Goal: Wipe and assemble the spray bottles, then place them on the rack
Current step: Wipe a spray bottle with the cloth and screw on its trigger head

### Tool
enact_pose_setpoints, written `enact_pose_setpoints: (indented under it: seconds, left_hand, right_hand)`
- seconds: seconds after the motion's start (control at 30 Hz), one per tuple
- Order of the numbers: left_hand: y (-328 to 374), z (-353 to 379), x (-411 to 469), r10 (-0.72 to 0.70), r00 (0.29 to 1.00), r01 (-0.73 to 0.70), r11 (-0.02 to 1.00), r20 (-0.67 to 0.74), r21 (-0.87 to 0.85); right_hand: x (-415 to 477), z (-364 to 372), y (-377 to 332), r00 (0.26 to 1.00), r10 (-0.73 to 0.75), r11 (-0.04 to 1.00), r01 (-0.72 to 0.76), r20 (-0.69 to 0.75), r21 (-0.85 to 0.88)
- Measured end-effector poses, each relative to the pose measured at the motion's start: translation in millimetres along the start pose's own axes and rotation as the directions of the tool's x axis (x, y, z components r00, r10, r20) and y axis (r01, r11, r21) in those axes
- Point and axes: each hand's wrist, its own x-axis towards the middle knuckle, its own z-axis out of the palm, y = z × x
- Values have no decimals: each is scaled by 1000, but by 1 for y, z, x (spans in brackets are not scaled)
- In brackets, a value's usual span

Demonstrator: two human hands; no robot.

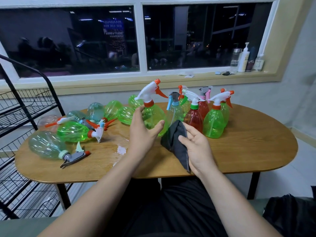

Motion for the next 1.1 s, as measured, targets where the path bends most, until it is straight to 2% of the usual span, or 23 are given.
enact_pose_setpoints:
  seconds: [0.07,0.17,0.3,0.4,0.57,0.9,1.1]
  left_hand:
    - [-10,2,5,-24,999,22,999,32,42]
    - [-19,9,11,-45,996,37,994,80,100]
    - [-24,20,20,-62,988,40,987,144,153]
    - [-27,29,25,-81,980,49,984,184,171]
    - [-33,40,33,-110,967,69,982,228,178]
    - [-37,68,51,-135,946,73,974,293,212]
    - [-42,77,57,-120,918,13,962,379,274]
  right_hand:
    - [3,-8,1,996,-81,974,69,-45,-216]
    - [1,-13,3,982,-184,862,138,-48,-487]
    - [-3,-13,7,980,-198,734,170,32,-657]
    - [-3,-11,9,987,-129,641,154,92,-752]
    - [-3,-10,11,992,-75,568,128,104,-813]
    - [-5,-9,10,990,-97,553,143,107,-821]
    - [-4,-8,10,989,-93,549,146,113,-823]
